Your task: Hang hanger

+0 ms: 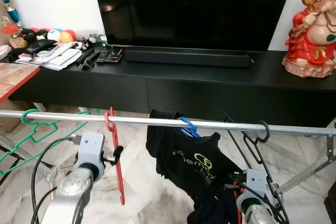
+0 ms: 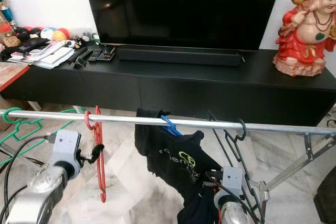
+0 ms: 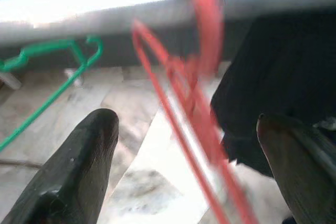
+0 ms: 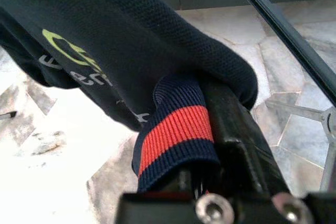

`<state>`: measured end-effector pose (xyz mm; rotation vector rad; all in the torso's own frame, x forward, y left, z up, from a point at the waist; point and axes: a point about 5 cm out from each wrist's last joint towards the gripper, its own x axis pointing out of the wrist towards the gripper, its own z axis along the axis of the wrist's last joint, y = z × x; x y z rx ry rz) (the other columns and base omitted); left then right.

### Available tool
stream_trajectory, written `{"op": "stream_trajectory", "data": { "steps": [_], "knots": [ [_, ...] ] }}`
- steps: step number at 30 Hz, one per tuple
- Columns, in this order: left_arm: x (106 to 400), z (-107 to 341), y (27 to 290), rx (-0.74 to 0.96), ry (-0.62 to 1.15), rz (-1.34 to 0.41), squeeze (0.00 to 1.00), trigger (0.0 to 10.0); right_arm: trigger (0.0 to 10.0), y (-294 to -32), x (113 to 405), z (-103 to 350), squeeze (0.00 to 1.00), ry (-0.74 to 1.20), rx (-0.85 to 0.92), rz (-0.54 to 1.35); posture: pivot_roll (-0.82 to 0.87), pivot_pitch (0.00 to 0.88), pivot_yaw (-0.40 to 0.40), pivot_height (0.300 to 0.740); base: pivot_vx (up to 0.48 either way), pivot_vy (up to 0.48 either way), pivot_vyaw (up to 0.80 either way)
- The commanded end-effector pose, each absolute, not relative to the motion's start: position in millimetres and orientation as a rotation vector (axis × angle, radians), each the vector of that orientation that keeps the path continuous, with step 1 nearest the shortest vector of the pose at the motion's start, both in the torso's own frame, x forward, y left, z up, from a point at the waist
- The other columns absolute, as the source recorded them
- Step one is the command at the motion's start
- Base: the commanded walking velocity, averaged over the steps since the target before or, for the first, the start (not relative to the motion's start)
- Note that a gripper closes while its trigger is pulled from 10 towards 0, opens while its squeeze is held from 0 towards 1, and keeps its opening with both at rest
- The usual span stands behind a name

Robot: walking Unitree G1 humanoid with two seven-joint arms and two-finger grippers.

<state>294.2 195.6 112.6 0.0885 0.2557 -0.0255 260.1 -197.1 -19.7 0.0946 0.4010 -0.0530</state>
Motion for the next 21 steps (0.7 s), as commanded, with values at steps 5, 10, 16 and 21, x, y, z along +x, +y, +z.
{"op": "stream_trajectory", "data": {
  "steps": [5, 10, 16, 21],
  "knots": [
    [310, 104, 175, 0.035, 0.381, -0.103, 1.0, 10.0, 10.0, -198, 269, -11, 0.0, 0.361, 0.112, -0.057, 0.01, 0.041, 0.01, 0.74, 0.0, 0.0, 0.0],
    [324, 112, 171, 0.058, 0.406, -0.084, 0.69, 10.0, 10.0, -197, 272, -9, 0.0, 0.351, 0.122, -0.046, 0.01, 0.041, 0.013, 0.74, 0.0, 0.0, 0.0],
    [326, 101, 171, 0.095, 0.463, -0.015, 0.0, 10.0, 10.0, -194, 270, -11, 0.0, 0.361, 0.128, -0.031, 0.0, 0.042, 0.009, 0.74, 0.0, 0.0, 0.0],
    [329, 100, 171, 0.084, 0.467, 0.068, 0.0, 10.0, 10.0, -194, 270, -11, 0.0, 0.356, 0.131, -0.028, 0.0, 0.042, 0.01, 0.74, 0.0, 0.0, 0.0]
  ]
}}
